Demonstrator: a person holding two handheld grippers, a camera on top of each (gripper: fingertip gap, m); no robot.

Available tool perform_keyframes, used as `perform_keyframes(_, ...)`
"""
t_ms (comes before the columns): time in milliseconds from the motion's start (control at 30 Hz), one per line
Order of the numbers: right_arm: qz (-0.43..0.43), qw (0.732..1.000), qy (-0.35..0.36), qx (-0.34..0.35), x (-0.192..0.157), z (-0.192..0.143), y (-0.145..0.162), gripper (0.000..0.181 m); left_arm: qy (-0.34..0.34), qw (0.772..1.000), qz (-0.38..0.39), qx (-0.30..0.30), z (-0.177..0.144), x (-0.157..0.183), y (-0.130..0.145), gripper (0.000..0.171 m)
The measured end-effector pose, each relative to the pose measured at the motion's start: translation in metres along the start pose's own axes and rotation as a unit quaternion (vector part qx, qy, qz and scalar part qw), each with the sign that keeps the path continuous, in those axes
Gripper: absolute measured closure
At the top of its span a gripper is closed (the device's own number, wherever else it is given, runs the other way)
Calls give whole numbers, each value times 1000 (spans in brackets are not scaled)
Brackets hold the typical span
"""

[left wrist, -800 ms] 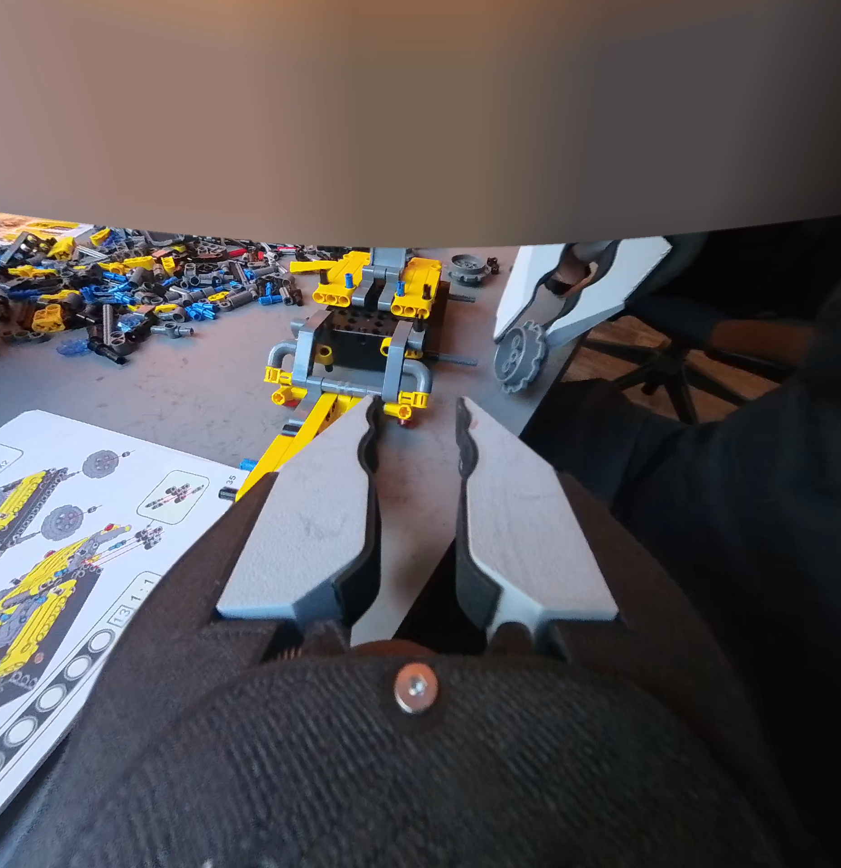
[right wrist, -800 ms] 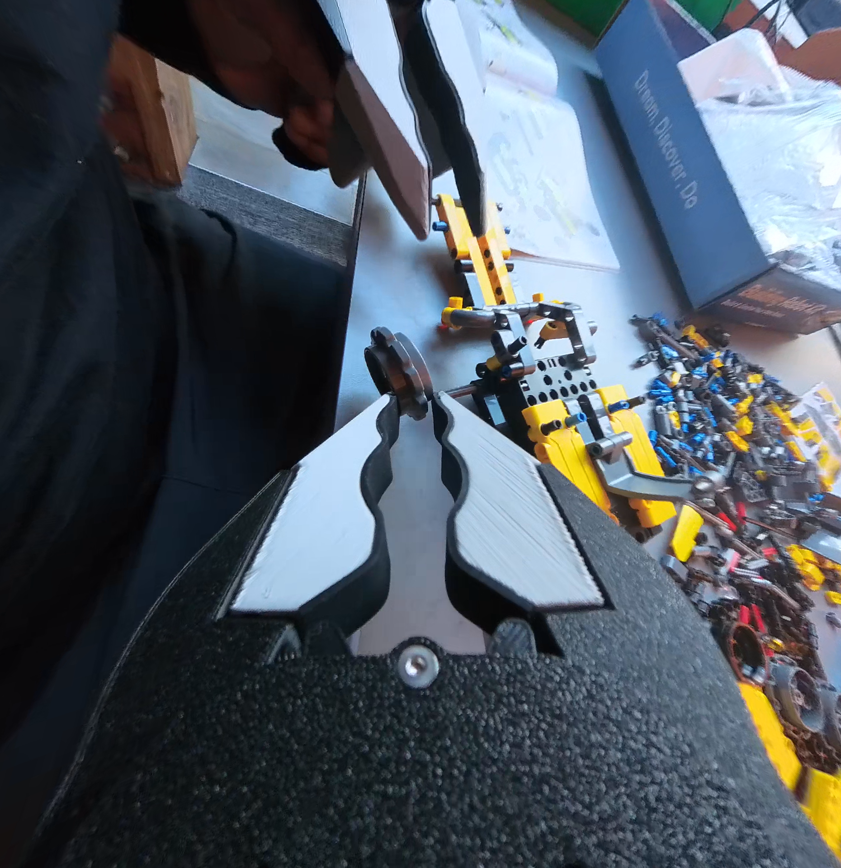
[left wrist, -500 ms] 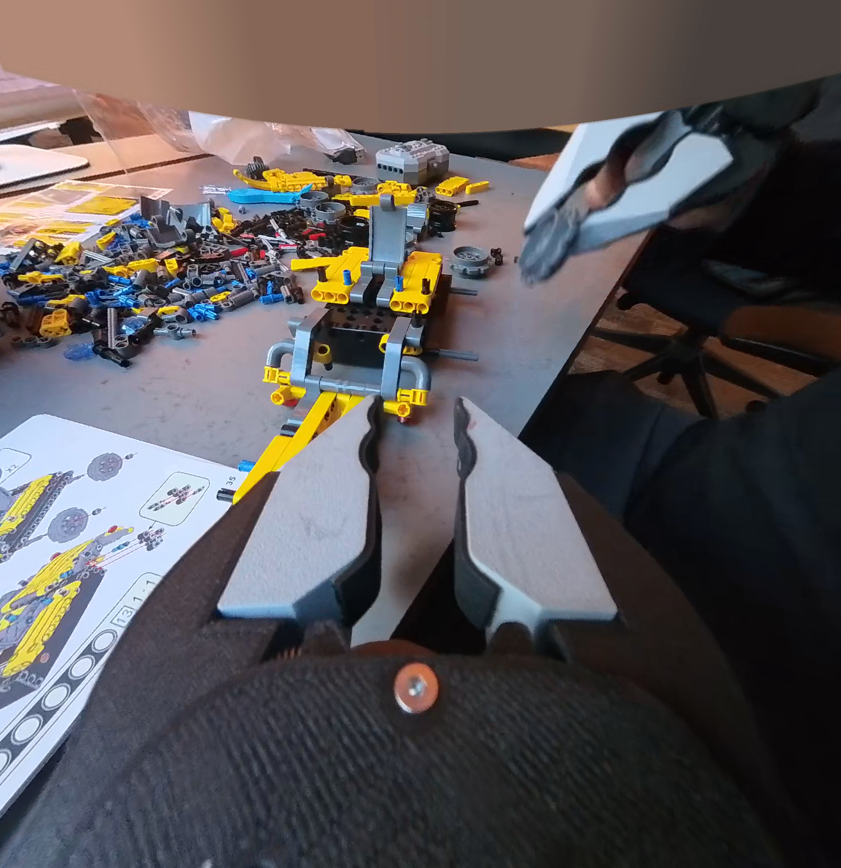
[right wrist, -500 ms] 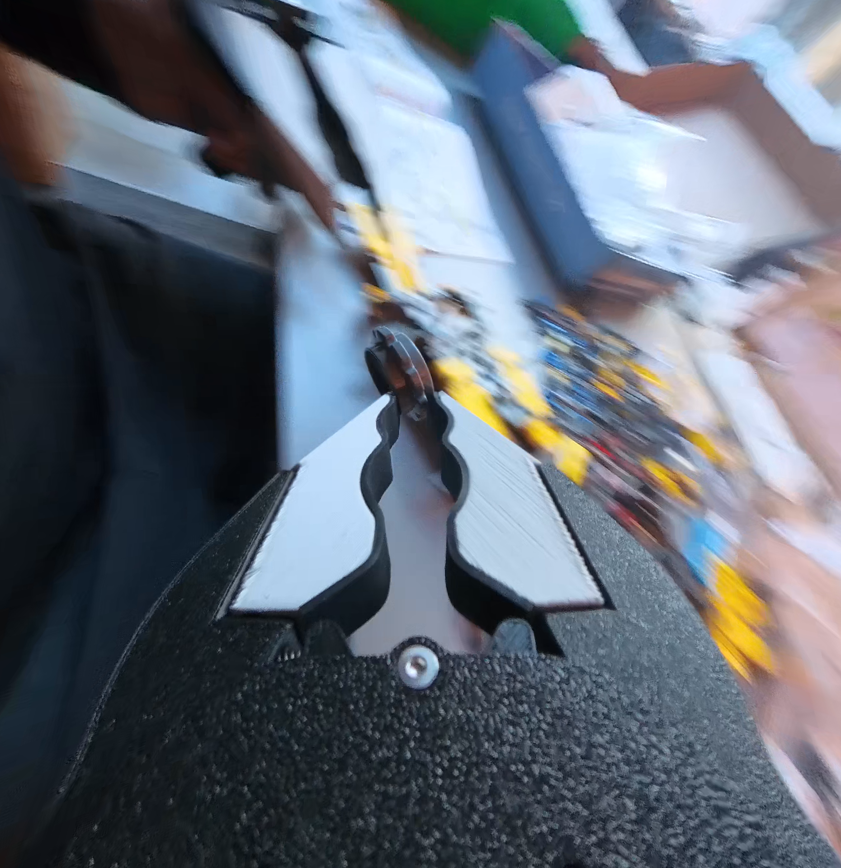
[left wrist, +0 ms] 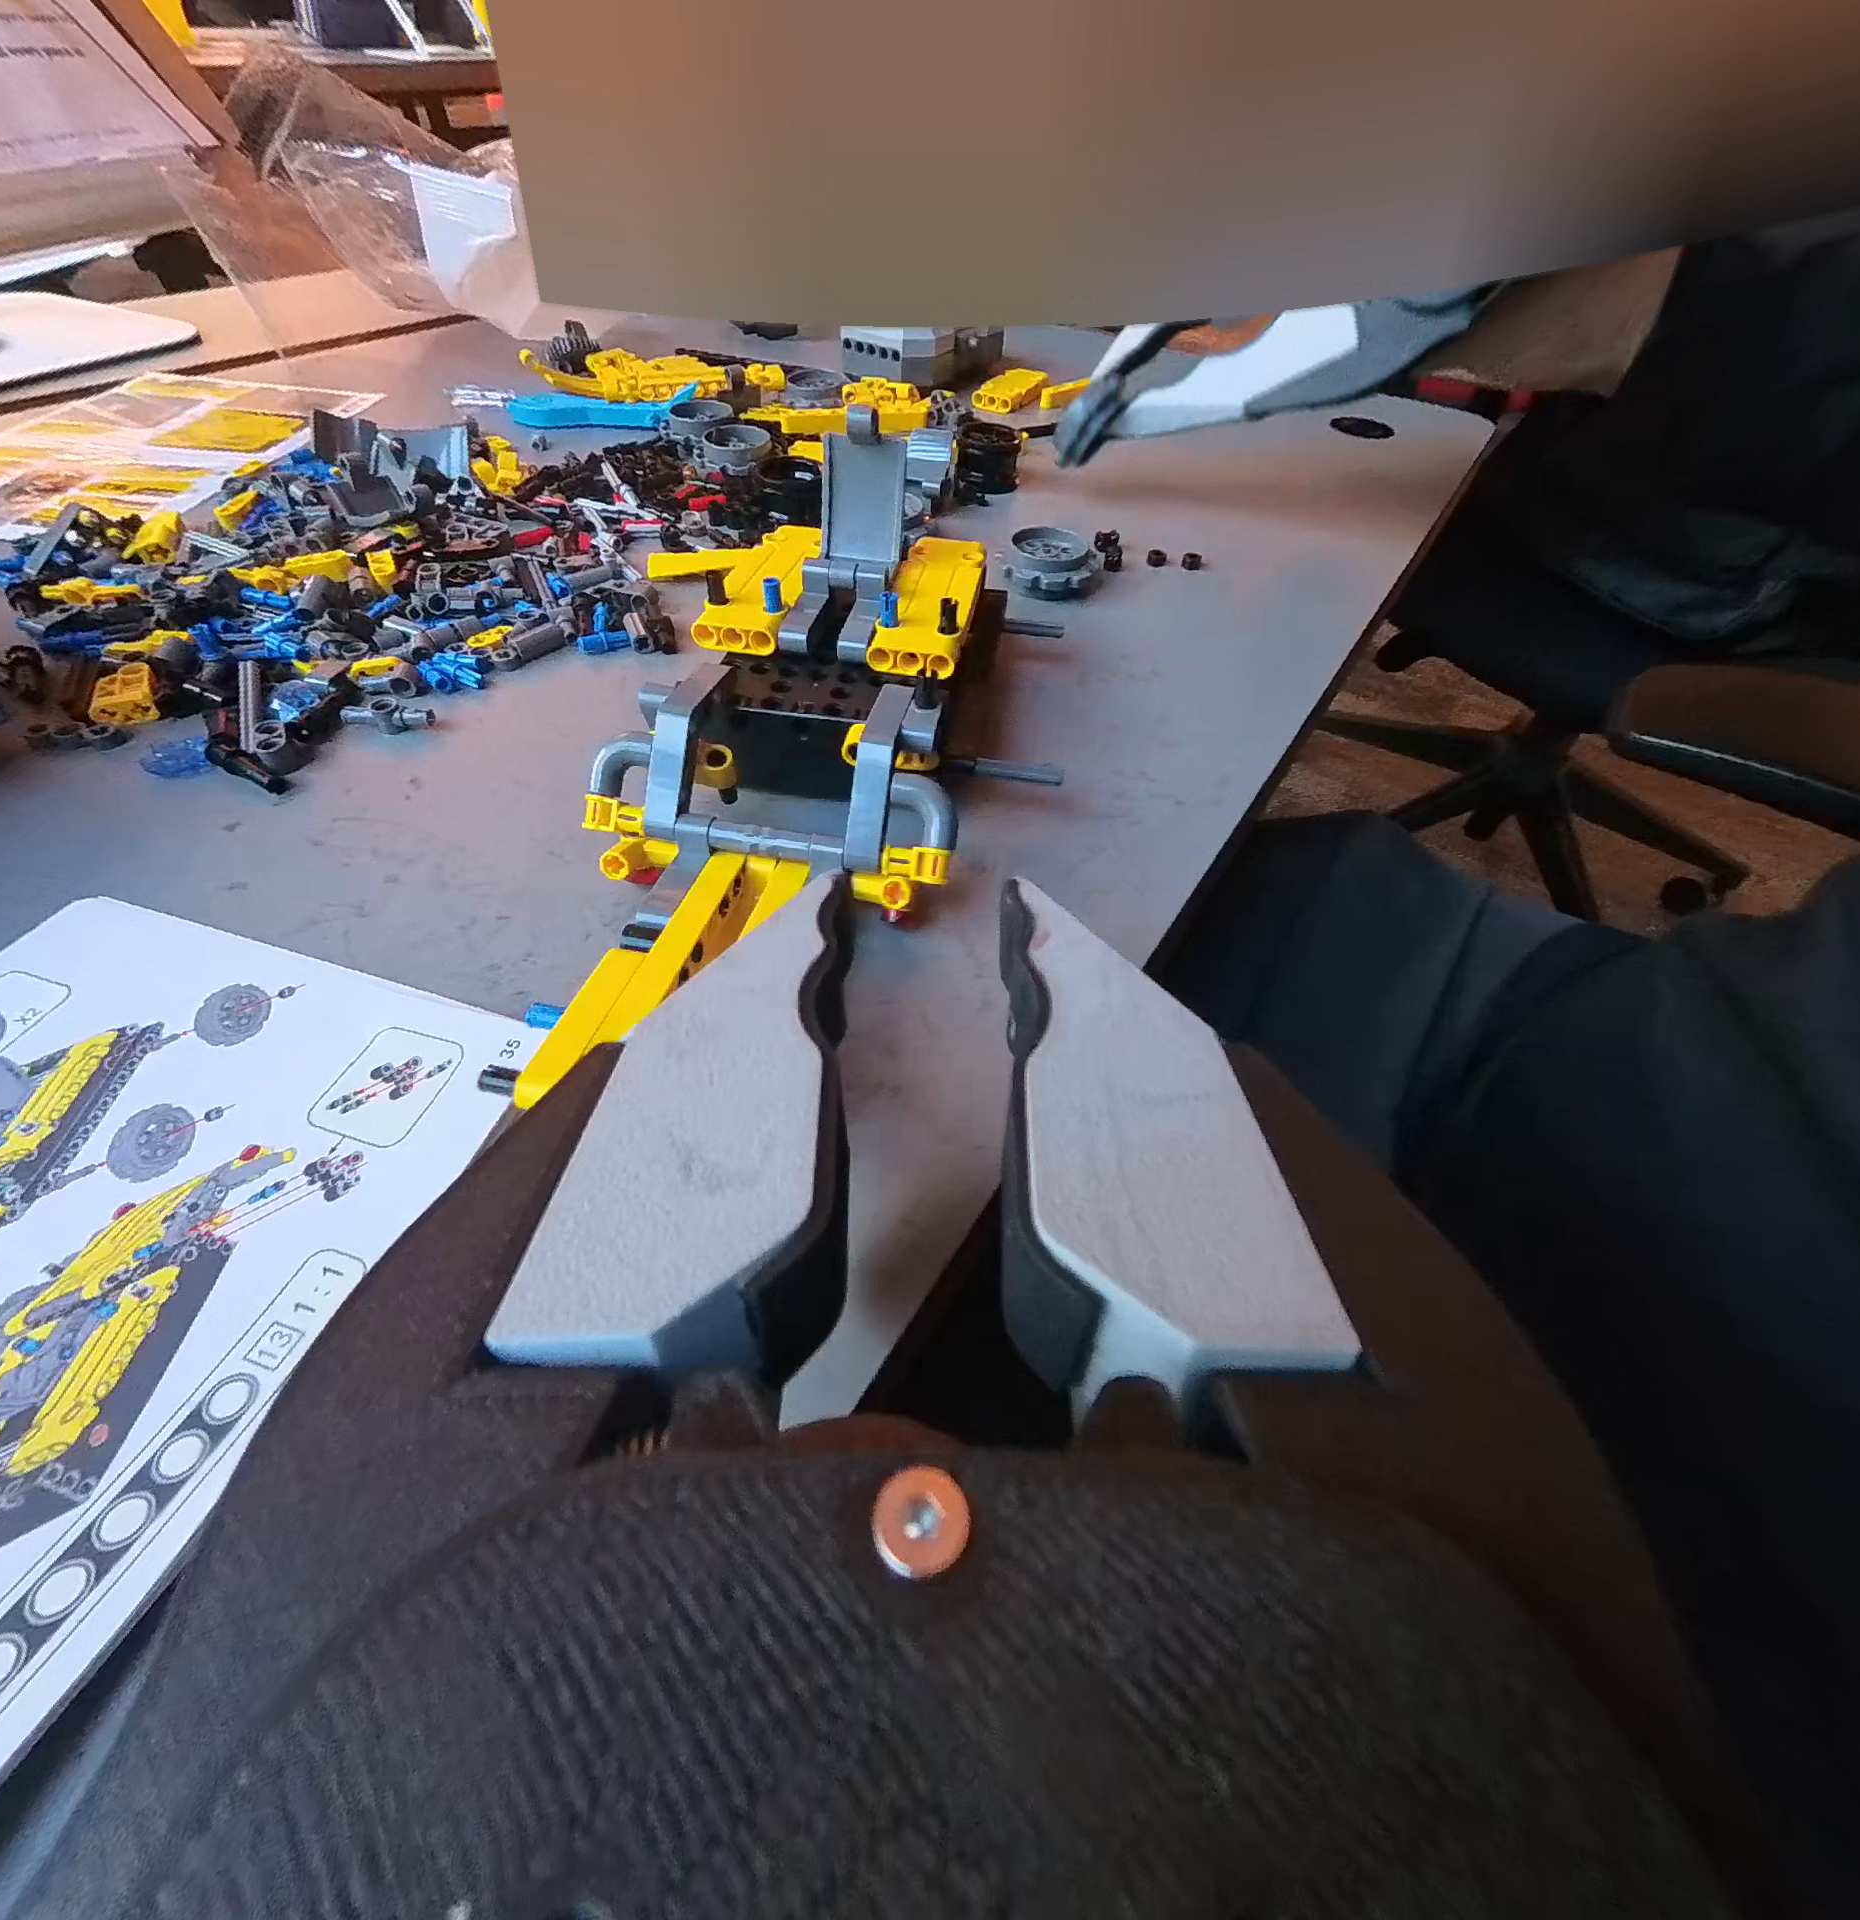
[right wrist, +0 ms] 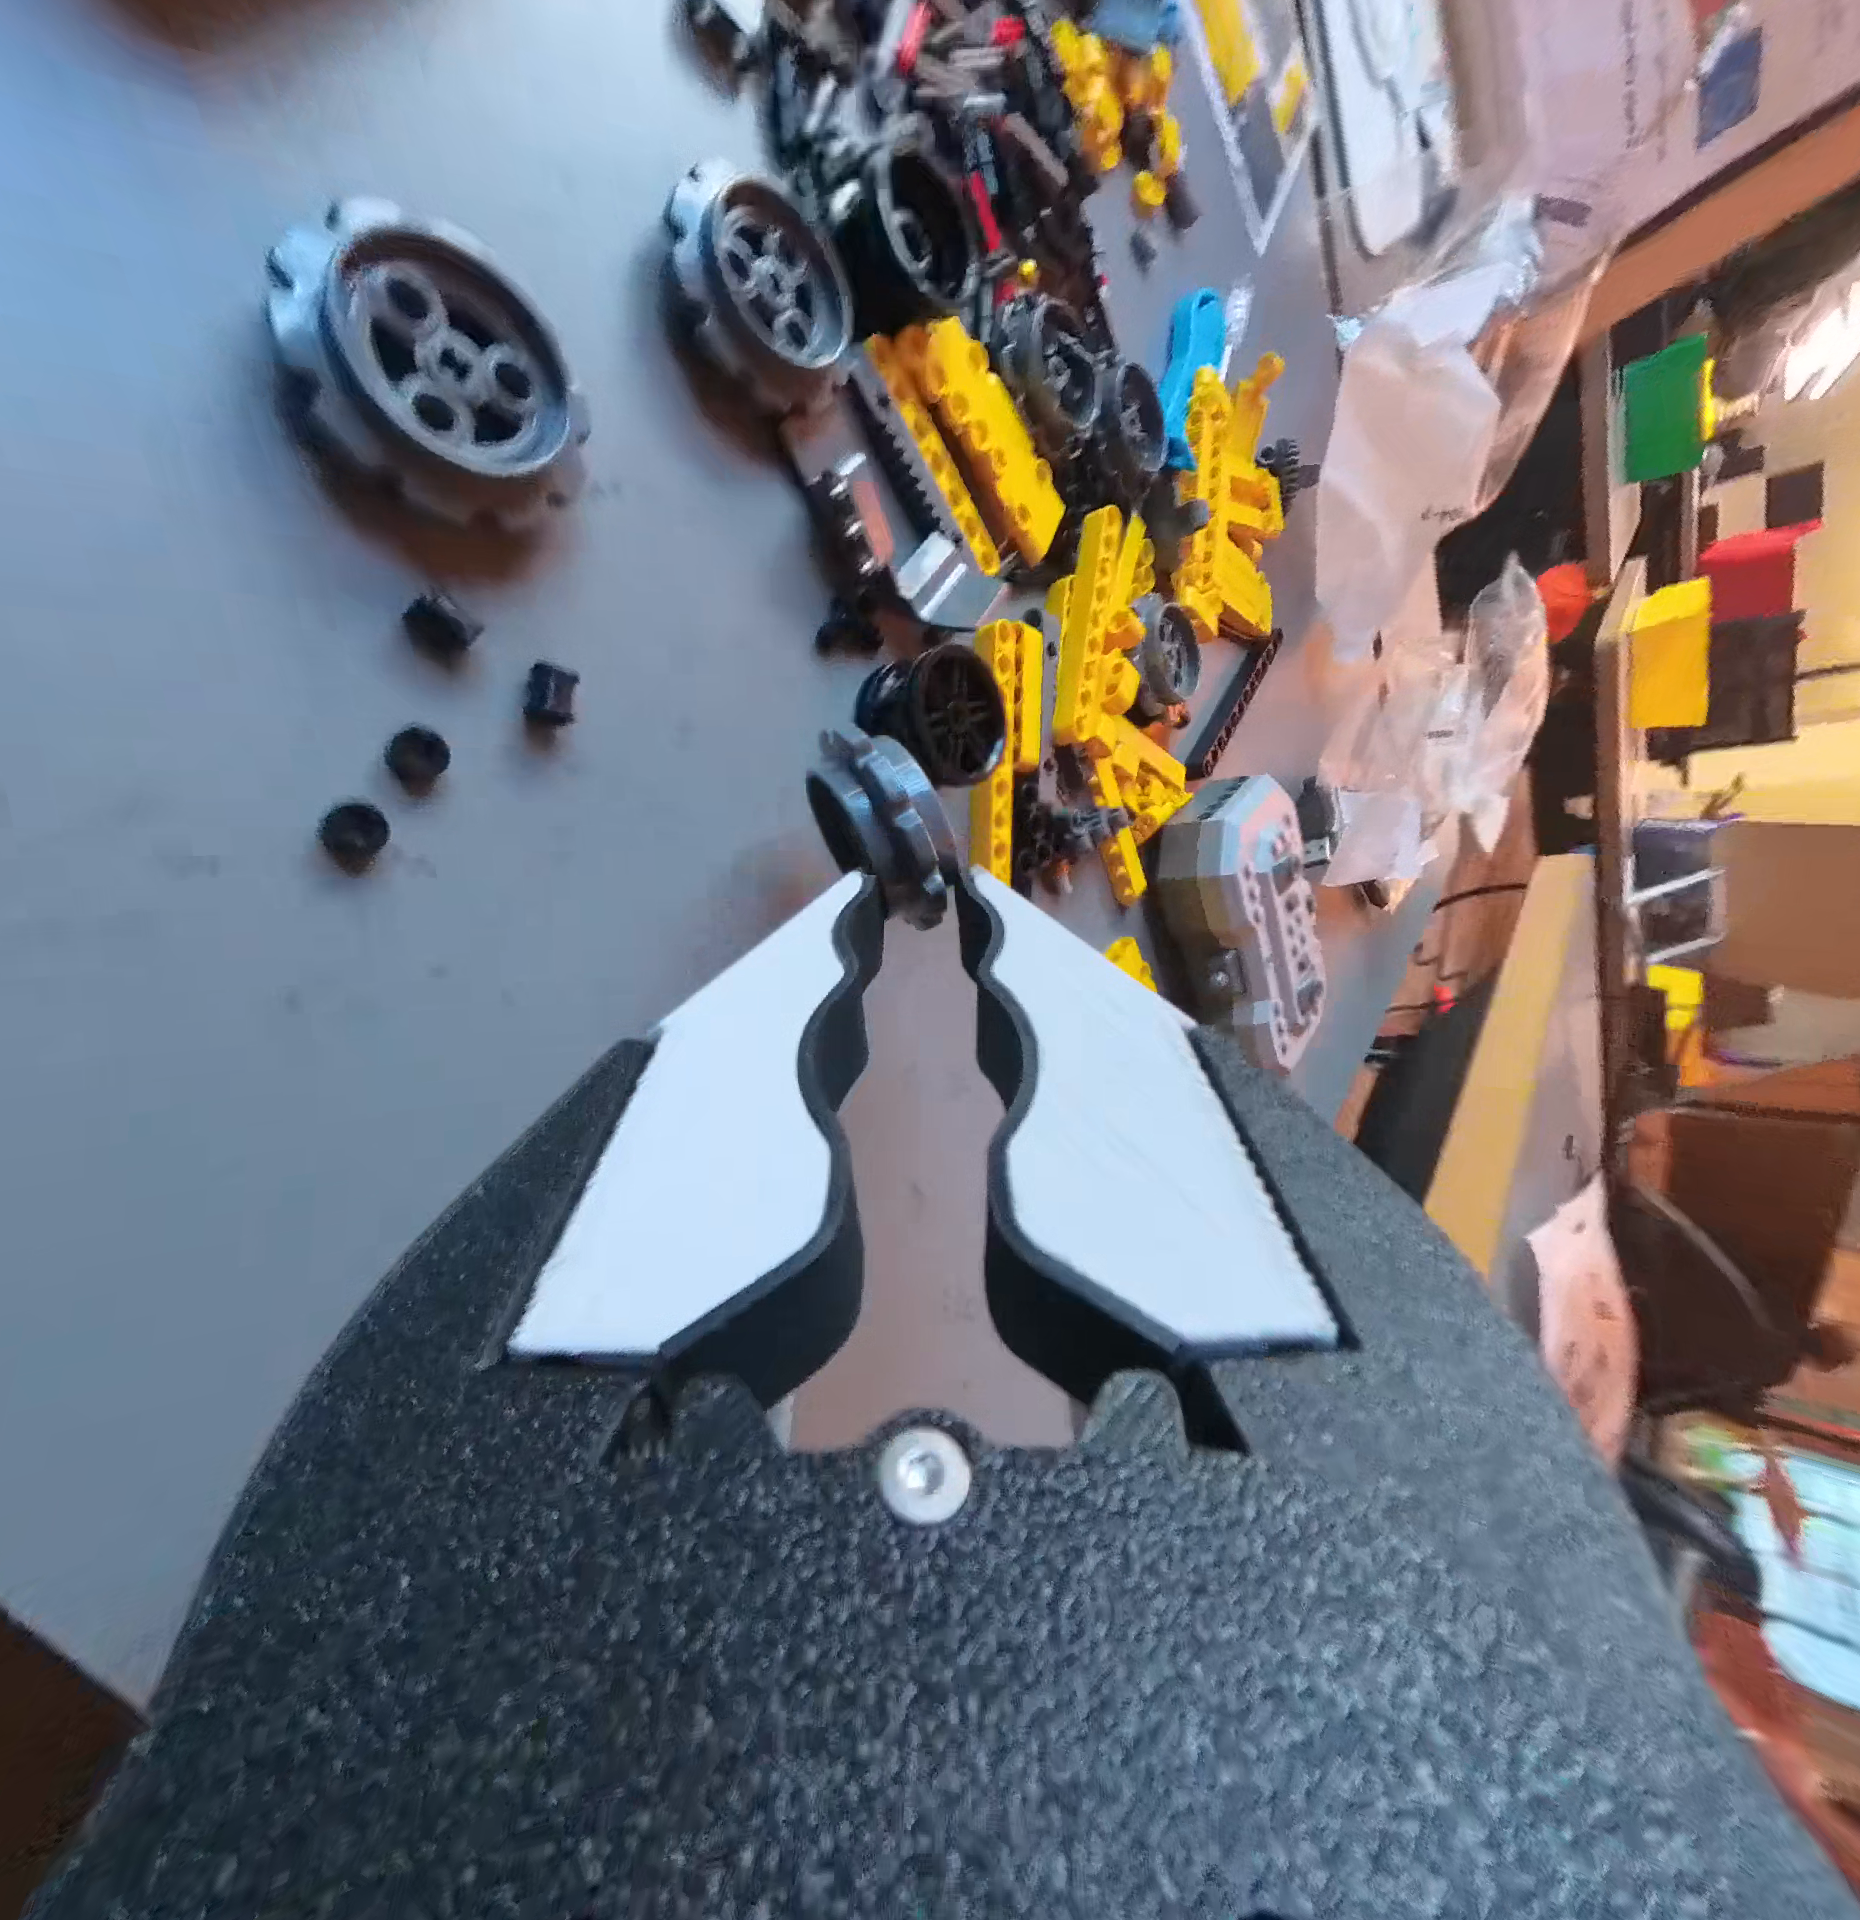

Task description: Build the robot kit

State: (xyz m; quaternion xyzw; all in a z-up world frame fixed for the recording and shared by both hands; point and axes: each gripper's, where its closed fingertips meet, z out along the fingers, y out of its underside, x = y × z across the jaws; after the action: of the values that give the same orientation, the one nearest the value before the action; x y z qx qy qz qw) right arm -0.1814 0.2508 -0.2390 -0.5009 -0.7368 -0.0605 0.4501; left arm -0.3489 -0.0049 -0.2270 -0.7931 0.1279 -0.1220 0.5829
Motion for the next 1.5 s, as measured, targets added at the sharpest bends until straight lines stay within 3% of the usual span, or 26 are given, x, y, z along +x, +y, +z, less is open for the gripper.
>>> perform_keyframes(333, -119, 989, -82, -15, -28, -15, 13, 162, 12, 1000, -9, 1, 1, 2, 0, 147)
perform_keyframes(433, -91, 991, -102, 0, -22, -25, 10, 159, 13, 1000, -10, 2, 0, 2, 0, 147)
perform_keyframes(533, -32, 985, -158, 67, -28, -40, -20, 161, 12, 1000, -10, 4, 0, 2, -1, 147)
perform_keyframes(700, -30, 971, -212, 106, -48, -34, -49, 168, 13, 1000, -7, 0, 1, 3, 0, 147)
perform_keyframes(900, -85, 950, -290, 79, -71, -14, -50, 169, 16, 1000, -5, -7, 3, 4, 3, 147)
perform_keyframes(1100, -63, 928, -360, 69, -76, -13, -52, 175, 22, 1000, 6, -14, 6, 9, 4, 147)
perform_keyframes(1233, -54, 927, -365, 69, -74, -12, -54, 175, 24, 999, 19, -20, 9, 13, 4, 147)
perform_keyframes(1333, -7, 921, -377, 96, -75, -25, -75, 175, 23, 998, 59, -27, 13, 21, -1, 147)
perform_keyframes(1500, 123, 869, -449, 169, -91, -60, -144, 176, 32, 979, 197, -43, 33, 50, -15, 139)
